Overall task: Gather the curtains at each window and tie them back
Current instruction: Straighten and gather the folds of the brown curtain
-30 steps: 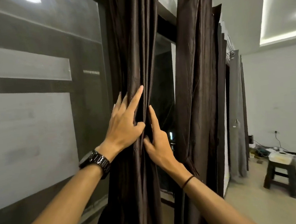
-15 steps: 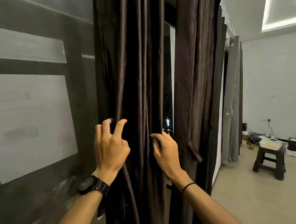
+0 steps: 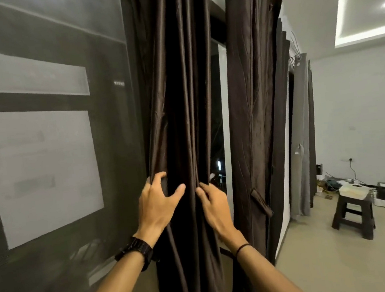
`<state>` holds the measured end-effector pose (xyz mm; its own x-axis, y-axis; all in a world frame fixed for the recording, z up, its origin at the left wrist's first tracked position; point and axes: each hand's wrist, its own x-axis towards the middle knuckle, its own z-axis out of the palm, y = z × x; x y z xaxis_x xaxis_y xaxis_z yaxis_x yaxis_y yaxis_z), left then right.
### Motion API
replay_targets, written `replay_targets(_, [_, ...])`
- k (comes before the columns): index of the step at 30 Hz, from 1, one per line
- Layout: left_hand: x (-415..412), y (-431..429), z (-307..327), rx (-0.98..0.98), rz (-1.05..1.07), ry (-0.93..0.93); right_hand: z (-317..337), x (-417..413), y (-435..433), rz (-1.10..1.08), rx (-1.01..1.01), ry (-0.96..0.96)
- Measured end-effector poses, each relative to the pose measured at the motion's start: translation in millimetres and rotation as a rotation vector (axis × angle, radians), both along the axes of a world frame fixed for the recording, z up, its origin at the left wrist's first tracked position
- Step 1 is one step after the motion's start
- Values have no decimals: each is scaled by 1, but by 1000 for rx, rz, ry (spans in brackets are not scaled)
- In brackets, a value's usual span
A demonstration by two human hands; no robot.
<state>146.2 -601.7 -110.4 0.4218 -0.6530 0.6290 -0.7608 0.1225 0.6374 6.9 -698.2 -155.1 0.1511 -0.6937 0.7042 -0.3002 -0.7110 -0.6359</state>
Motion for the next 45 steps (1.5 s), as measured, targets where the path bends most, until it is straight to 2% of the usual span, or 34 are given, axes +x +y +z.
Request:
replay_targets(2, [-11, -7, 5, 60, 37, -43, 1, 5, 1, 15, -99, 162])
replay_targets(4, [-17, -15, 6, 50, 78, -75, 2, 3, -4, -43, -174, 223])
replay_targets(8, [-13, -19, -1, -92, 136, -21, -6, -28, -24, -258, -190, 56])
replay_targets(10, [-10, -17, -6, -132, 163, 34, -11, -36, -23, -215, -189, 28])
replay_targets(14, [-15, -18, -5, -58, 106, 30, -10, -31, -20, -142, -278, 233])
replay_targets(17, [-23, -18, -4, -30, 56, 14, -3, -26, -24, -77, -176, 155])
replay_targets(20, [-29, -17, -16, 82, -31, -78, -18, -16, -26, 82, -14, 220])
replay_targets(23, [-32, -15, -43, 168, -3, -313, -34, -9, -31, 103, 107, 132])
replay_targets(25, [-33, -16, -65, 200, 59, -477, -42, -8, -26, 84, 62, 143])
replay_targets(29, [-49, -7, -81, 314, 227, -554, -60, -17, -15, 29, -16, 29])
replay_targets(32, [-67, 5, -87, 421, 289, -636, -71, -26, 4, 227, 14, -8])
replay_targets(35, [-88, 14, -108, 598, 158, -733, -74, -28, 23, 351, 72, -61])
replay_targets(37, [-96, 23, -120, 713, 33, -773, -74, -28, 24, 286, 55, -51])
replay_targets(40, [-90, 34, -137, 644, -138, -665, -77, -30, 18, 173, 12, 8])
replay_targets(42, [-80, 34, -142, 488, -145, -347, -81, -33, 15, 141, 9, 42])
replay_targets(44, [-69, 30, -143, 345, -6, 21, -84, -36, 16, 124, 26, 77])
replay_targets(45, [-65, 29, -141, 295, 45, 149, -86, -36, 16, 121, 32, 91])
